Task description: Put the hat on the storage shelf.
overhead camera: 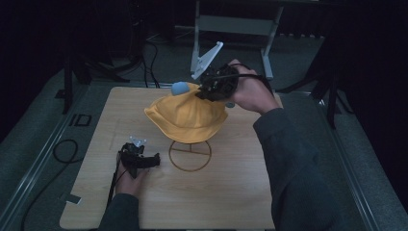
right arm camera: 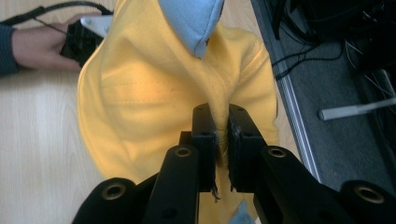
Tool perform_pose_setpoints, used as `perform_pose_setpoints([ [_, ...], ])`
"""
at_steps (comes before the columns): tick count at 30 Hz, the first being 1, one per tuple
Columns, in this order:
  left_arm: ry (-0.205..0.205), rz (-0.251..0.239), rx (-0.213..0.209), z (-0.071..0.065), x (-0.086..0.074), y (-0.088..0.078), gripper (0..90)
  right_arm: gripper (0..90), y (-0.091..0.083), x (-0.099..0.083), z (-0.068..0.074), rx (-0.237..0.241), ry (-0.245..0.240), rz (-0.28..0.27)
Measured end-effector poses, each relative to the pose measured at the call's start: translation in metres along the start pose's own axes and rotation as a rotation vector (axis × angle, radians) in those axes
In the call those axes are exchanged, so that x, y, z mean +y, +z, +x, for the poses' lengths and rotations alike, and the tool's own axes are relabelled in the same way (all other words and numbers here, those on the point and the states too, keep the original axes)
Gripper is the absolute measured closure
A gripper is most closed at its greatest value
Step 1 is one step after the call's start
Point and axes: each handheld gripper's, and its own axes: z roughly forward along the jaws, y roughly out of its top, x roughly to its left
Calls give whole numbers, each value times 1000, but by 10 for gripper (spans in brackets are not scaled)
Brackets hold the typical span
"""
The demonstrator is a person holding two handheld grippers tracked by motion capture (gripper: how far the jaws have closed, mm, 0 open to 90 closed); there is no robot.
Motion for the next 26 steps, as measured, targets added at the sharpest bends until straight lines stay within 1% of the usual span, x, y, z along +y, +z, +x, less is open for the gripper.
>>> perform_pose_setpoints([
  [2, 4, 3, 0, 0, 0, 0, 9, 803, 8, 4, 2, -16, 3, -7],
  [3, 0, 0, 0, 0, 0, 0, 9, 800, 11, 6, 3, -17, 11, -7],
  [6, 3, 3, 0, 0, 0, 0, 9, 770, 22, 10, 8, 32, -6, 9],
  [7, 4, 3, 0, 0, 0, 0, 9, 759, 25, 11, 11, 45, -21, 9],
  [9, 3, 2, 0, 0, 0, 0, 9, 727, 30, 12, 13, 54, -31, 18],
  [11, 3, 2, 0, 0, 0, 0, 9, 619, 31, 11, 12, 44, -11, 17],
  [13, 4, 2, 0, 0, 0, 0, 9, 493, 28, 9, 7, 43, 24, 19],
  [14, 4, 2, 0, 0, 0, 0, 9, 440, 25, 8, 5, 32, 43, 23],
  [15, 4, 2, 0, 0, 0, 0, 9, 408, 22, 7, 3, 28, 61, 23],
  [16, 4, 2, 0, 0, 0, 0, 9, 348, 18, 5, 2, 11, 66, 17],
  [17, 4, 3, 0, 0, 0, 0, 9, 306, 15, 3, 3, -9, 73, 11],
  [18, 4, 3, 0, 0, 0, 0, 9, 284, 11, 2, 3, -25, 78, 5],
  [19, 4, 3, 0, 0, 0, 0, 9, 281, 7, 1, 3, -41, 82, -7],
  [21, 4, 2, 0, 0, 0, 0, 9, 281, -1, -2, 2, -47, 88, -28],
  [22, 4, 3, 0, 0, 0, 0, 9, 281, -5, -3, 1, -64, 92, -35],
  [26, 4, 2, -1, 0, 0, 0, 9, 284, -20, -8, -6, -72, 123, -64],
])
